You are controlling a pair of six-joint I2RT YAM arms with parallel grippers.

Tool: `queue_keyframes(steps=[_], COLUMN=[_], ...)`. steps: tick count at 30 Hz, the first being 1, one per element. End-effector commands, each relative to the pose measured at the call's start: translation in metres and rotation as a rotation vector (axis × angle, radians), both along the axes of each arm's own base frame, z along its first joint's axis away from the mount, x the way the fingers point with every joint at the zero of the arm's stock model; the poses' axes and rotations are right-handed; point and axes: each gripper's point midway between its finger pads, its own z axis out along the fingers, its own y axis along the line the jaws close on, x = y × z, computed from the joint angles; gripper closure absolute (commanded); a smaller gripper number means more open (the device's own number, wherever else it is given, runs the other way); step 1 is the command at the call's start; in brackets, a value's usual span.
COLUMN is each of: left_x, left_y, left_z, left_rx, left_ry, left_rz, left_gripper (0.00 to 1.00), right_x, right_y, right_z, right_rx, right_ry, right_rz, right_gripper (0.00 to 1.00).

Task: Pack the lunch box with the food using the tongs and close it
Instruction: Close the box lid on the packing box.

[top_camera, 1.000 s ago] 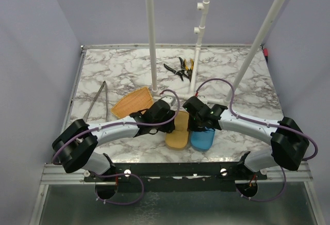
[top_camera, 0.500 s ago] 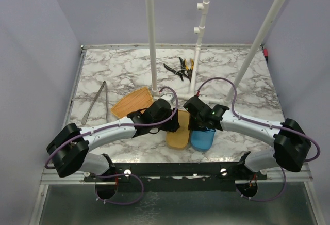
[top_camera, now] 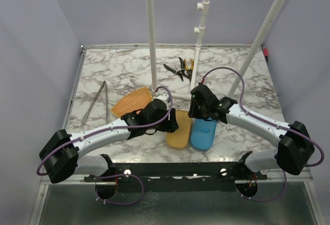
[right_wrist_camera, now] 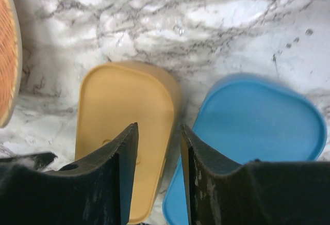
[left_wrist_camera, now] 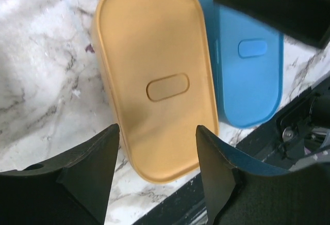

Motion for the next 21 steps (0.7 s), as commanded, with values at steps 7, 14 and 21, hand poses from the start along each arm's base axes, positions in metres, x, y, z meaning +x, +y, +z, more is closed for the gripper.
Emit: queue_keyframes(steps=[7,14,21], left_x=[-0.044,-0.057,-0.066], left_y=[0.014,0.017,0.028], left_z=[-0.021,-0.035,-0.062], left_rx=[-0.036,-0.016,0.054], left_ry=[0.17,0.224,0.274], left_rz=[-0.04,-0.078,-0.082], left_gripper=[0.36,0.36,0.36], right_x=[0.026,0.027,0.023], right_y=[0.015,0.016,0.02], right_z=[-0.012,-0.033,-0.045], right_rx=[0.031,-0.006,0.006], right_ry=[-0.022,0.009,0.042], right_rz=[0.152,0.189,0.199], right_gripper=[0.54,0.53,0.53])
